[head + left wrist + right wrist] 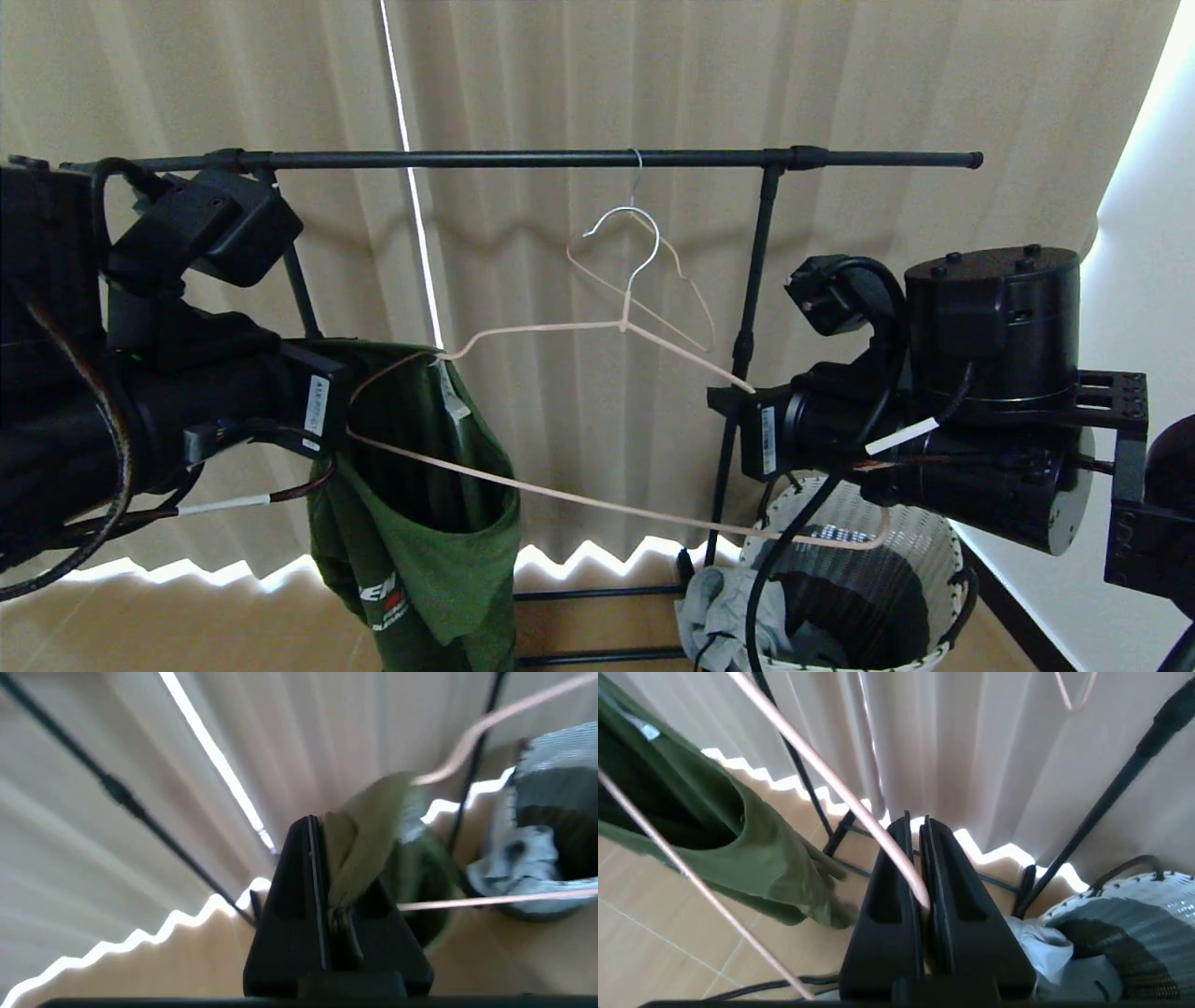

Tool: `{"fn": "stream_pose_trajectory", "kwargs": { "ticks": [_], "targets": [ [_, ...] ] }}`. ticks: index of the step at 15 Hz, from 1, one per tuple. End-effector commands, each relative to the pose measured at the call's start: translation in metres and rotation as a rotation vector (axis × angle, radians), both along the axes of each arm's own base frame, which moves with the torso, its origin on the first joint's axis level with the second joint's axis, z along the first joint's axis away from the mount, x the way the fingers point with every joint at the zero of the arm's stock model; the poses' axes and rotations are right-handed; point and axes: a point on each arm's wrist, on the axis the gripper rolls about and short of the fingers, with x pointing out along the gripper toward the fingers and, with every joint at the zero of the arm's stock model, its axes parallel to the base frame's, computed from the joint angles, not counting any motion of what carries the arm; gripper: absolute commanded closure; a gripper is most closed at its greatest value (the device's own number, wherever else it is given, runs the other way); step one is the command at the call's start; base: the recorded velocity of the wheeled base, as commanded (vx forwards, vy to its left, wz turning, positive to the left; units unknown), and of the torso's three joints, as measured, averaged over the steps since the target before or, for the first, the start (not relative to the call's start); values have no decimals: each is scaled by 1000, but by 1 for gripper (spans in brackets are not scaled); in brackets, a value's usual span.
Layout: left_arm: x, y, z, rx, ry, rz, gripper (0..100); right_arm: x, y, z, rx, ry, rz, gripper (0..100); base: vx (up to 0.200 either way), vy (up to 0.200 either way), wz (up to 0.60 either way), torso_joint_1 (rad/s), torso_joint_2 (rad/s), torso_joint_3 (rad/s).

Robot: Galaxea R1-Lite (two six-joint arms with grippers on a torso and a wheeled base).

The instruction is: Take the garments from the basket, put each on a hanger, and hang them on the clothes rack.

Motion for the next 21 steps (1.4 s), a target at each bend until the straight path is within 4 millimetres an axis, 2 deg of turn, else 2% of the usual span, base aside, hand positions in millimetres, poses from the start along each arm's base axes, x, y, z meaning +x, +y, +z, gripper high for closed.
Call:
{"fn": "stream_pose_trajectory", "kwargs": {
  "ticks": [1,5,7,13,14,18,21],
  "targets": [
    [0,-20,3,-47,4,-61,100,-3,12,-4,-4,7,37,100,0,0,0,0,0,0],
    [13,-31,5,-71,14,-60,100,-17,27,-5,-6,9,105,100,0,0,0,0,0,0],
    [16,-36,3,-84,1,-75,100,-18,34,-8,-8,15,122,100,0,0,0,0,0,0],
    [14,-64,7,-172,-79,-174,100,-15,39,-8,-6,15,124,100,0,0,0,0,0,0],
    [8,-72,8,-178,-83,-212,100,-15,38,-8,-6,15,124,100,0,0,0,0,0,0],
    [3,-75,9,-211,-53,-386,100,-17,37,-5,0,8,125,100,0,0,0,0,0,0],
    [2,-74,6,-203,-43,-398,100,-18,36,-4,3,6,124,100,0,0,0,0,0,0]
  ]
}}
